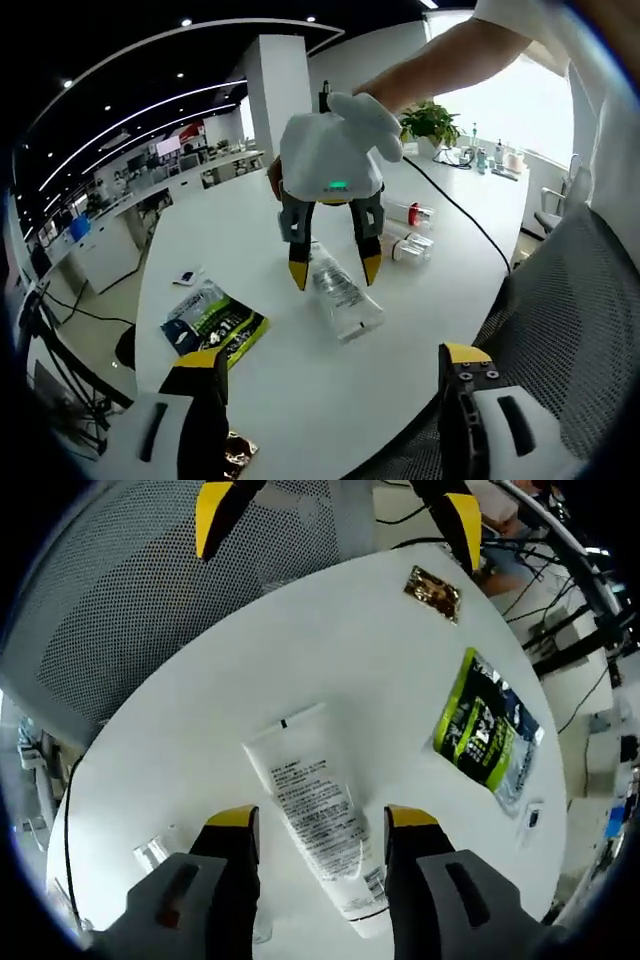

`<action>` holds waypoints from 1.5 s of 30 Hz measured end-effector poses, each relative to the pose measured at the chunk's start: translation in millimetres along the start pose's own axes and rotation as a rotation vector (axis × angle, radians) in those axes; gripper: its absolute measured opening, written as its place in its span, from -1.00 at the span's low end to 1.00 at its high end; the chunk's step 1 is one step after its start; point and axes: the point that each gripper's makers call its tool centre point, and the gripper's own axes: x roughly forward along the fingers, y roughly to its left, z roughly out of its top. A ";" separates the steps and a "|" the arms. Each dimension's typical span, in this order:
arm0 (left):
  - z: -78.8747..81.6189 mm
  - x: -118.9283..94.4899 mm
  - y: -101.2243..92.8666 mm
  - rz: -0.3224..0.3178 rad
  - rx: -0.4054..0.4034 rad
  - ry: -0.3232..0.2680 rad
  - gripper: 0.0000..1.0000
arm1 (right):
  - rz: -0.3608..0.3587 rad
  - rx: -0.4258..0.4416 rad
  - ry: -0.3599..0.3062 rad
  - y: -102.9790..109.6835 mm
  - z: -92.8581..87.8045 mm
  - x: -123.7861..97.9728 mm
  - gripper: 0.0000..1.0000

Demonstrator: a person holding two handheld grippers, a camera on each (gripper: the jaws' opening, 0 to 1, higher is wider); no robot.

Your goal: Arrange the skincare products in the storage area until every visible bottle or jar stands upright without overlapping.

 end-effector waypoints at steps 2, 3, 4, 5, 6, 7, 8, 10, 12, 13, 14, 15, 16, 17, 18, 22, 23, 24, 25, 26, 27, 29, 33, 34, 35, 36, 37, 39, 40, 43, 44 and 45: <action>0.7 -0.6 0.2 0.000 -0.004 -0.007 0.78 | 0.010 -0.047 0.032 -0.7 -2.1 5.2 -0.16; 0.8 -0.5 -0.2 -0.001 -0.002 -0.007 0.78 | 0.024 -0.070 0.047 0.8 -3.2 7.7 -0.17; 0.4 -0.4 -0.2 -0.002 -0.001 -0.005 0.78 | 0.038 -0.066 0.080 2.4 -7.5 11.0 -0.18; -0.3 -0.3 -0.1 -0.001 -0.002 -0.002 0.78 | 0.068 -0.081 0.097 6.2 -7.9 12.4 -0.17; -0.6 -0.3 0.2 0.000 -0.003 -0.001 0.78 | 0.046 -0.093 0.098 1.5 -6.6 10.3 -0.19; -0.6 -0.2 0.6 0.000 -0.005 -0.002 0.78 | 0.043 -0.098 0.101 -0.7 -6.8 10.2 -0.24; -0.8 -0.2 1.1 0.002 -0.006 -0.001 0.78 | 0.044 -0.093 0.102 -1.5 -6.8 10.4 -0.26; -1.2 -0.4 1.6 0.002 -0.009 -0.002 0.77 | 0.047 -0.084 0.106 -2.0 -6.9 9.7 -0.28; -1.6 -0.5 1.6 0.001 -0.011 0.000 0.76 | 0.047 -0.075 0.114 -3.0 -7.1 10.1 -0.30; -1.5 -0.8 1.9 0.001 -0.010 0.000 0.75 | 0.048 -0.083 0.114 -2.4 -7.1 9.7 -0.30; -1.6 -0.8 1.9 0.001 -0.011 0.001 0.75 | 0.047 -0.084 0.111 -1.9 -7.6 9.5 -0.30; -1.9 -1.0 2.3 0.002 -0.012 0.001 0.74 | 0.045 -0.073 0.098 -2.3 -8.3 9.0 -0.30; -1.8 -1.1 2.3 0.002 -0.013 0.001 0.74 | 0.046 -0.075 0.090 -2.1 -9.0 8.7 -0.30; -1.7 -1.3 2.4 0.002 -0.013 0.000 0.73 | 0.041 -0.063 0.081 -1.8 -9.0 8.7 -0.31; -1.8 -1.3 2.4 0.002 -0.012 0.000 0.73 | 0.036 -0.052 0.069 -2.1 -8.8 8.6 -0.32; -3.0 -1.4 2.3 -0.001 -0.010 0.006 0.71 | 0.041 -0.045 0.033 -1.3 -7.9 7.8 -0.38; -2.7 -1.7 3.3 0.003 -0.012 0.005 0.71 | 0.042 -0.039 0.030 -1.4 -7.3 7.8 -0.40; -2.7 -1.8 4.0 0.005 -0.015 0.004 0.71 | 0.044 -0.036 0.022 -1.5 -6.0 8.0 -0.41; -2.8 -1.9 4.9 0.009 -0.017 0.004 0.71 | 0.046 -0.031 0.023 -1.7 -5.8 8.3 -0.41; -2.7 -2.0 5.6 0.012 -0.018 0.004 0.71 | 0.045 -0.031 0.020 -2.1 -5.9 8.5 -0.42; -2.8 -2.1 6.0 0.014 -0.016 0.004 0.71 | 0.046 -0.023 0.016 -2.2 -5.9 8.1 -0.43; -2.8 -2.4 6.0 0.015 -0.017 0.007 0.71 | 0.046 0.000 -0.009 -1.4 -4.9 6.0 -0.44; 1.4 -3.9 5.0 0.011 -0.030 -0.013 0.71 | -0.020 0.107 -0.098 -12.3 -0.5 -4.5 -0.46; 2.2 -4.0 4.8 0.010 -0.032 -0.017 0.72 | -0.034 0.132 -0.114 -14.1 -0.6 -7.6 -0.46; 1.9 -3.8 5.3 0.012 -0.031 -0.017 0.73 | -0.047 0.147 -0.130 -16.4 -0.2 -10.7 -0.47; 1.3 -3.6 5.8 0.014 -0.030 -0.014 0.74 | -0.069 0.176 -0.151 -19.3 -0.2 -15.2 -0.47; 0.5 -3.1 5.9 0.014 -0.032 -0.011 0.74 | -0.082 0.192 -0.162 -20.9 -0.5 -17.7 -0.47; 0.2 -2.9 6.6 0.017 -0.030 -0.010 0.74 | -0.102 0.237 -0.196 -22.6 0.1 -24.0 -0.48; 0.2 -2.9 6.8 0.018 -0.030 -0.009 0.74 | -0.101 0.274 -0.224 -21.1 1.8 -28.1 -0.48; 0.2 -3.0 7.8 0.022 -0.029 -0.009 0.74 | -0.145 0.342 -0.292 -24.8 4.3 -38.1 -0.49; 0.1 -2.9 8.1 0.024 -0.030 -0.009 0.74 | -0.153 0.359 -0.299 -24.8 3.1 -40.7 -0.49; -0.4 -2.7 8.5 0.025 -0.033 -0.007 0.74 | -0.166 0.377 -0.308 -25.8 2.2 -43.1 -0.49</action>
